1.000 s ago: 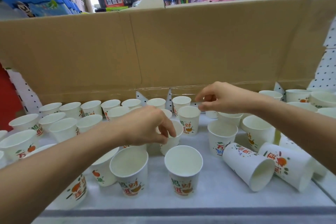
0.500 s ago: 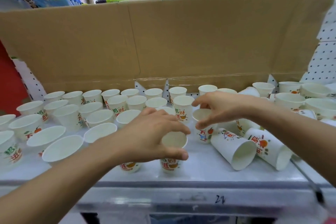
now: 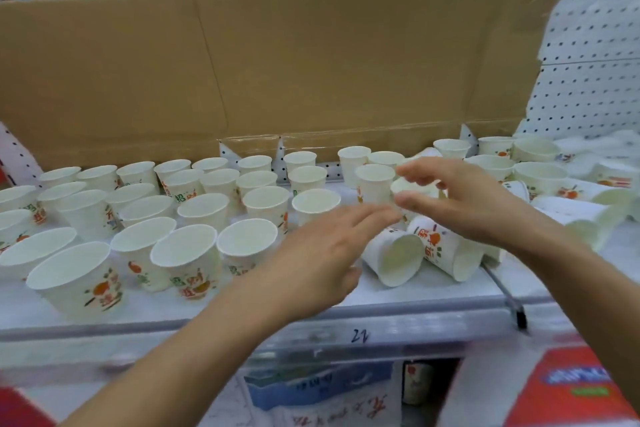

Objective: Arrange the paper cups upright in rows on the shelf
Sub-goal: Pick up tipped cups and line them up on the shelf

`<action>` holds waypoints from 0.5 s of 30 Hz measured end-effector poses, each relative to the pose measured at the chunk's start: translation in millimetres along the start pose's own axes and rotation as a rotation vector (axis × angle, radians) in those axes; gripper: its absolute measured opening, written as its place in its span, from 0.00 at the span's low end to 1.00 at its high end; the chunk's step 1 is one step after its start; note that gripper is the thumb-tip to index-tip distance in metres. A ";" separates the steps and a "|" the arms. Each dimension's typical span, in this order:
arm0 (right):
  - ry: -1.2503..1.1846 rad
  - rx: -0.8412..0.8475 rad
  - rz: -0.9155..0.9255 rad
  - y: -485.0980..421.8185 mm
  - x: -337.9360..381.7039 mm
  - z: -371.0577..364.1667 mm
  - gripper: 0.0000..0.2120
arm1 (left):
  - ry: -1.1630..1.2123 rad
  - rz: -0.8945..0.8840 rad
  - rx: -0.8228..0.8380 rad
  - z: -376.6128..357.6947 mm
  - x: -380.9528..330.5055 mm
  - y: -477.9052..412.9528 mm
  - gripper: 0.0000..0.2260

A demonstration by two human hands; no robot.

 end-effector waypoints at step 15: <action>0.249 -0.010 -0.241 80.0 -38.2 -25.0 0.36 | -0.056 -0.085 0.025 -40.6 0.1 -46.3 0.33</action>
Point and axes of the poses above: each hand's wrist, its own y-axis away from the middle knuckle, its own z-axis out of the back of the hand, x = y × z, the point moved 3 cm from there along -y, towards the middle knuckle, and after that the axes turned 1 degree about x, right-handed, at the moved point
